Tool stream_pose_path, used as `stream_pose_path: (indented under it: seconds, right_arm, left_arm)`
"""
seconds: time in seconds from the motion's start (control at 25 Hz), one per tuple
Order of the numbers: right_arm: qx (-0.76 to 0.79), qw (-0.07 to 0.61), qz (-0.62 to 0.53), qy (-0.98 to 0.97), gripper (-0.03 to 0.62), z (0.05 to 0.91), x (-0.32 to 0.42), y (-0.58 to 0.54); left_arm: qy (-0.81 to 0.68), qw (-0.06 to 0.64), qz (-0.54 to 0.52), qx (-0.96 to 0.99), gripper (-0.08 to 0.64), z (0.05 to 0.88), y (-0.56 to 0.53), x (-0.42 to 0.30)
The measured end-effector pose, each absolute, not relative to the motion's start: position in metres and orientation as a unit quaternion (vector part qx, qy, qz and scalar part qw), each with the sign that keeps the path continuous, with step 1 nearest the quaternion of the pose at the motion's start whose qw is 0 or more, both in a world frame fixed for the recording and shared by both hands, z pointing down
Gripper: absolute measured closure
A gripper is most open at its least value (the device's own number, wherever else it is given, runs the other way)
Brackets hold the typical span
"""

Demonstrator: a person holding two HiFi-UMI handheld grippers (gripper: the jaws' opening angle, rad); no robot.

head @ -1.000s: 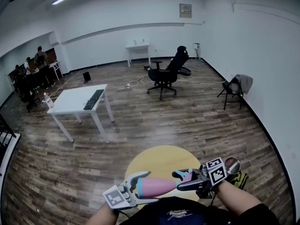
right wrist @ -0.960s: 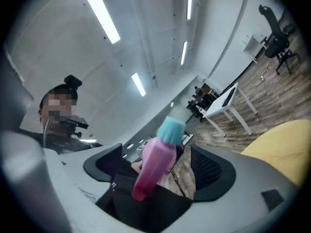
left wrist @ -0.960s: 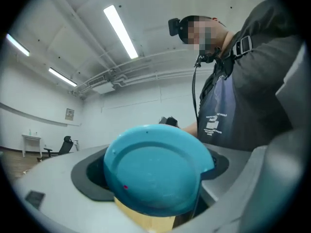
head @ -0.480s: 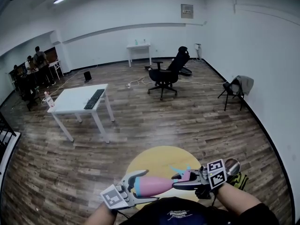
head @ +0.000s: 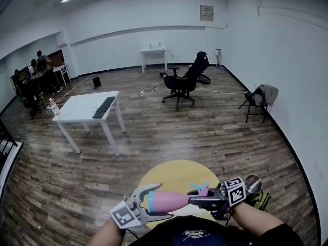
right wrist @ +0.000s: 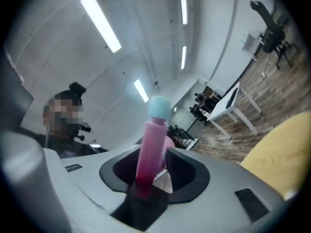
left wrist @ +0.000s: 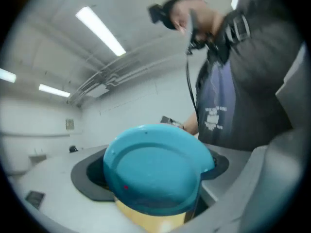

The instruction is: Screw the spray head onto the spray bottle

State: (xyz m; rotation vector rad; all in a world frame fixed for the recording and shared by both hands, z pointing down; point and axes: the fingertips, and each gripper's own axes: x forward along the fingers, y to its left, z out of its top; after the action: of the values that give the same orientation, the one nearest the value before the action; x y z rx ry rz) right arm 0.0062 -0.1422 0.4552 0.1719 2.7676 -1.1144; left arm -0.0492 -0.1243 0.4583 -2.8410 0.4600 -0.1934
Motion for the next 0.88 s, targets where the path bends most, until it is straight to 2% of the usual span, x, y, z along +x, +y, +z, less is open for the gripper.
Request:
stream_pose_path:
  seconds: [0.08,0.12,0.24,0.32,0.44,0.48,0.52,0.6,0.72,0.76,0.8,0.88]
  right_arm:
    - [0.024,0.052,-0.299,0.952,0.420,0.452,0.007,-0.146]
    - [0.010,0.039,-0.276,0.960,0.381,0.451,0.011,-0.147]
    - [-0.013,0.024,-0.258,0.966,0.309,0.450,0.029,-0.150]
    - [-0.019,0.023,-0.261,0.965,0.295,0.452,0.032,-0.149]
    - [-0.005,0.019,-0.277,0.961,0.293,0.452,0.019,-0.144]
    - [0.002,0.015,-0.283,0.959,0.317,0.452,0.014,-0.141]
    - [0.012,0.013,-0.290,0.957,0.378,0.452,0.011,-0.139]
    - [0.036,0.020,-0.312,0.949,0.434,0.449,0.011,-0.133]
    - [0.033,0.042,-0.356,0.933,0.440,0.451,0.018,-0.138]
    - [0.018,0.044,-0.368,0.929,0.561,0.458,0.021,-0.144]
    - [0.008,0.043,-0.376,0.925,0.574,0.466,0.023,-0.149]
    - [0.005,0.049,-0.379,0.924,0.569,0.471,0.023,-0.150]
  left_arm:
    - [0.139,0.013,0.019,-0.990,0.055,0.456,-0.128,-0.055]
    - [0.138,-0.024,0.041,-0.989,0.055,0.459,-0.130,-0.058]
    - [0.149,-0.090,0.079,-0.982,0.055,0.464,-0.136,-0.066]
    - [0.153,-0.105,0.086,-0.979,0.055,0.463,-0.137,-0.069]
    - [0.143,-0.044,0.046,-0.988,0.055,0.463,-0.130,-0.060]
    - [0.136,-0.013,0.024,-0.990,0.055,0.463,-0.125,-0.052]
    - [0.131,0.017,0.006,-0.991,0.054,0.462,-0.120,-0.043]
    - [0.126,0.072,-0.011,-0.989,0.054,0.455,-0.112,-0.033]
    - [0.150,0.219,-0.113,-0.957,0.055,0.466,-0.102,-0.027]
    - [0.157,0.280,-0.164,-0.933,0.051,0.473,-0.100,-0.023]
    - [0.155,0.323,-0.199,-0.912,0.051,0.479,-0.098,-0.019]
    - [0.146,0.319,-0.212,-0.912,0.051,0.484,-0.101,-0.020]
